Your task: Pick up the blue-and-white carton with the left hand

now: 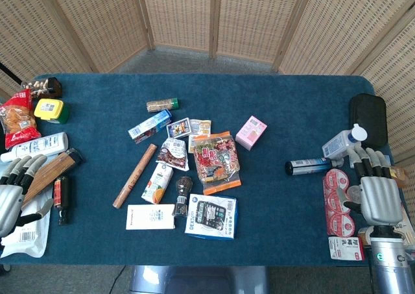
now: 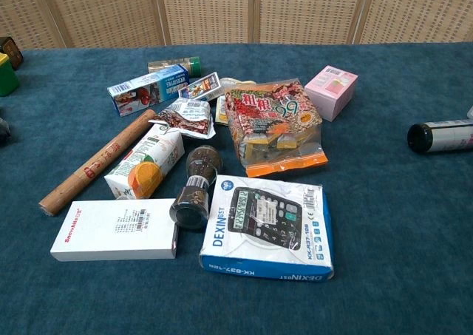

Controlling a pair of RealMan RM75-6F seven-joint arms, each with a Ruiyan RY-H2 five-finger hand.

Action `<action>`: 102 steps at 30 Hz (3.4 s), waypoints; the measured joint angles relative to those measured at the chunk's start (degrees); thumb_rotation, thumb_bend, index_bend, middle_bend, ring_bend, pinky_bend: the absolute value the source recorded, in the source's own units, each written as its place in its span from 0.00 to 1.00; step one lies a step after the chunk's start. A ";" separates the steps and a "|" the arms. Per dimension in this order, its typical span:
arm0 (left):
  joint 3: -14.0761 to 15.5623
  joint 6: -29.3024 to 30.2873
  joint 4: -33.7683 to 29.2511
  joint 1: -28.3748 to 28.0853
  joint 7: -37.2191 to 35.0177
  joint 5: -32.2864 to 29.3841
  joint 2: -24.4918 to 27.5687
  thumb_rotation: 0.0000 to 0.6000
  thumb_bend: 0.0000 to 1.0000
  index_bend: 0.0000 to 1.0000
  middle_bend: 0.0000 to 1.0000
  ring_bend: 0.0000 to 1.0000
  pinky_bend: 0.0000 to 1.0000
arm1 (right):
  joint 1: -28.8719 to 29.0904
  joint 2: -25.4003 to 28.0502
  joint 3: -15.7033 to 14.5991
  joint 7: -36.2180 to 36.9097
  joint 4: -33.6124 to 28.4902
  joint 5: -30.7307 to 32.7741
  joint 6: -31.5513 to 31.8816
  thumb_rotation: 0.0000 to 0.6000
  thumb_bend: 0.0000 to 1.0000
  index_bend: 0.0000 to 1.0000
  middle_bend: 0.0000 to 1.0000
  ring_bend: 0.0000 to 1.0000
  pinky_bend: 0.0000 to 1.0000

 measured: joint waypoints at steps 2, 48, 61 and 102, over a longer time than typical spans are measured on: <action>0.09 -0.09 -0.11 -0.02 0.23 0.11 0.05 1.00 0.37 0.02 0.00 0.00 0.00 | -0.04 -0.19 -0.04 0.51 0.09 0.27 -0.27 0.98 0.32 0.00 0.05 0.00 0.00; -15.14 -35.49 25.18 -36.57 19.24 -48.85 -26.35 1.00 0.37 0.00 0.00 0.00 0.00 | -3.88 2.73 -1.14 5.87 1.10 1.80 0.04 0.98 0.32 0.00 0.05 0.00 0.00; -16.89 -43.23 42.64 -44.89 18.46 -57.06 -38.52 1.00 0.37 0.00 0.00 0.06 0.00 | -5.82 4.48 -0.97 6.71 -0.19 2.86 1.73 0.98 0.32 0.00 0.05 0.00 0.00; -26.20 -37.29 29.57 -40.12 6.38 -53.21 -32.37 1.00 0.64 0.61 0.66 0.98 0.85 | -8.26 3.85 -0.69 13.49 1.68 1.17 2.37 0.98 0.32 0.00 0.05 0.00 0.00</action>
